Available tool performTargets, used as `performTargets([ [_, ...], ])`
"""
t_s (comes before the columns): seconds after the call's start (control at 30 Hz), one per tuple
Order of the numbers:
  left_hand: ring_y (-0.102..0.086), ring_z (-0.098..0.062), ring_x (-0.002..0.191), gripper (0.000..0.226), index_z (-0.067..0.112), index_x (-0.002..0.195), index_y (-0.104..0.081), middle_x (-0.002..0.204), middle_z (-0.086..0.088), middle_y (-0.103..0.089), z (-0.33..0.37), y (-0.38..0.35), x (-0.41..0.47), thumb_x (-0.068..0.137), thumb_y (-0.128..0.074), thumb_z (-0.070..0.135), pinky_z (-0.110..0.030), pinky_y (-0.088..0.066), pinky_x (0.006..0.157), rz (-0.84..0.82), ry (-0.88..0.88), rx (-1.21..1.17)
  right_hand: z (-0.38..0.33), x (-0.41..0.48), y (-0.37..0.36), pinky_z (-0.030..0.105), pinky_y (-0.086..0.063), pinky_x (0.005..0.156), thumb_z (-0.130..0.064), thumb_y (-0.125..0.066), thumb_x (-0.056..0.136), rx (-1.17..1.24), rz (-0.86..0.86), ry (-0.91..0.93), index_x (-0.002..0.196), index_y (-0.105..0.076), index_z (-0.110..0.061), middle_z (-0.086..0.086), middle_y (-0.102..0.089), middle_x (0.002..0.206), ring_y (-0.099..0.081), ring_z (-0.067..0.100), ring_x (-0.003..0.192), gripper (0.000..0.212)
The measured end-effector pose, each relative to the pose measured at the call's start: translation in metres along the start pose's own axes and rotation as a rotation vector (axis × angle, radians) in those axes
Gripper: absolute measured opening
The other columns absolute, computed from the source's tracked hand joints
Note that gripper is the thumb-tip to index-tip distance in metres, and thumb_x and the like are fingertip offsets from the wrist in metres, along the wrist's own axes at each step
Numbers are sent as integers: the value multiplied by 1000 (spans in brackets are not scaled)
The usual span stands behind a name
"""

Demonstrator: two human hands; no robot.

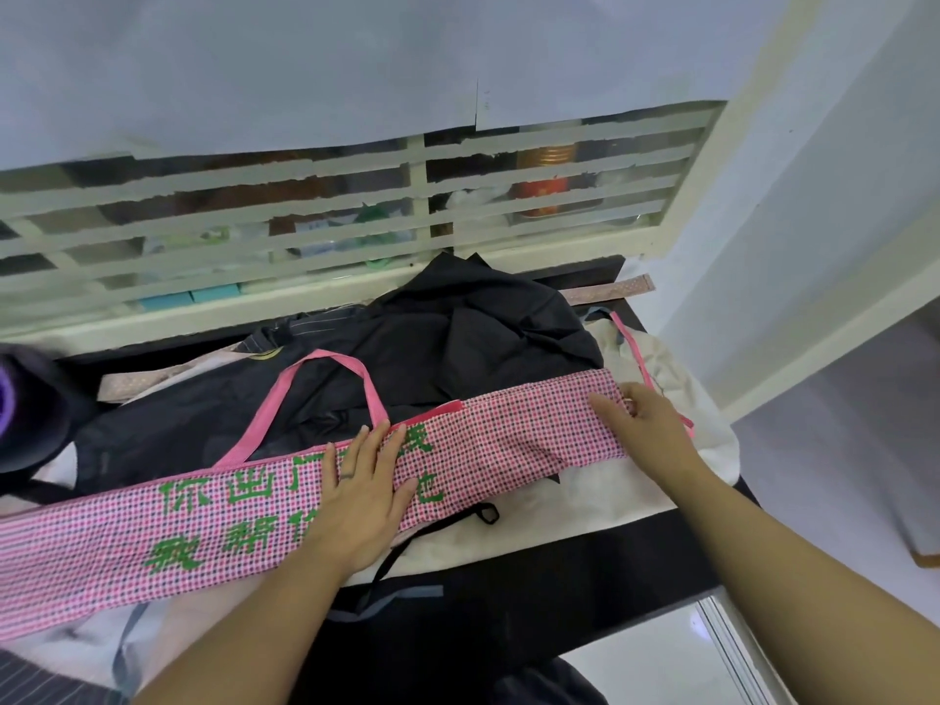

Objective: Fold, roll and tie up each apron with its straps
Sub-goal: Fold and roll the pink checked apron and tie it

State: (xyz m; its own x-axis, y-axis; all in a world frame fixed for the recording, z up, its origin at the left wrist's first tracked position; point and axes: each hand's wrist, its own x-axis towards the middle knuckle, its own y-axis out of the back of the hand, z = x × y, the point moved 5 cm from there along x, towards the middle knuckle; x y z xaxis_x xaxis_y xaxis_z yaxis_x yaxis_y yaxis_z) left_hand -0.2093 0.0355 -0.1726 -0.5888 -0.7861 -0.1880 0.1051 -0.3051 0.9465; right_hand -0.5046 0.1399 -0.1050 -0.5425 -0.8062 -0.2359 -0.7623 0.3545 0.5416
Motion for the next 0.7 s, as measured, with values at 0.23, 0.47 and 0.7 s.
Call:
performTargets([
  [0.23, -18, -16, 142, 94, 25, 152, -15, 150, 5, -22, -4, 3, 6, 78, 18, 73, -45, 9, 116, 55, -11, 2, -3, 8, -4, 15, -31, 49, -30, -47, 99, -177, 115, 50, 66, -46, -7, 3, -48, 60, -43, 11, 54, 40],
  [0.47, -15, -18, 143, 99, 21, 152, -19, 151, 2, -23, -7, -6, 7, 78, 25, 70, -46, 10, 114, 55, -41, 21, -2, 23, -9, 22, -35, 57, -38, -36, 101, -283, 102, -30, 63, -46, -8, 6, -51, 64, -45, 13, 59, 49],
  [0.7, -22, -20, 139, 87, 19, 149, -27, 147, 0, -31, -8, -9, 7, 88, 15, 65, -52, -2, 115, 66, -44, 31, 8, -3, 14, 28, -39, 77, -34, -41, 100, 33, 401, -37, 108, -55, -15, -4, -57, 95, -54, 14, 85, 25],
])
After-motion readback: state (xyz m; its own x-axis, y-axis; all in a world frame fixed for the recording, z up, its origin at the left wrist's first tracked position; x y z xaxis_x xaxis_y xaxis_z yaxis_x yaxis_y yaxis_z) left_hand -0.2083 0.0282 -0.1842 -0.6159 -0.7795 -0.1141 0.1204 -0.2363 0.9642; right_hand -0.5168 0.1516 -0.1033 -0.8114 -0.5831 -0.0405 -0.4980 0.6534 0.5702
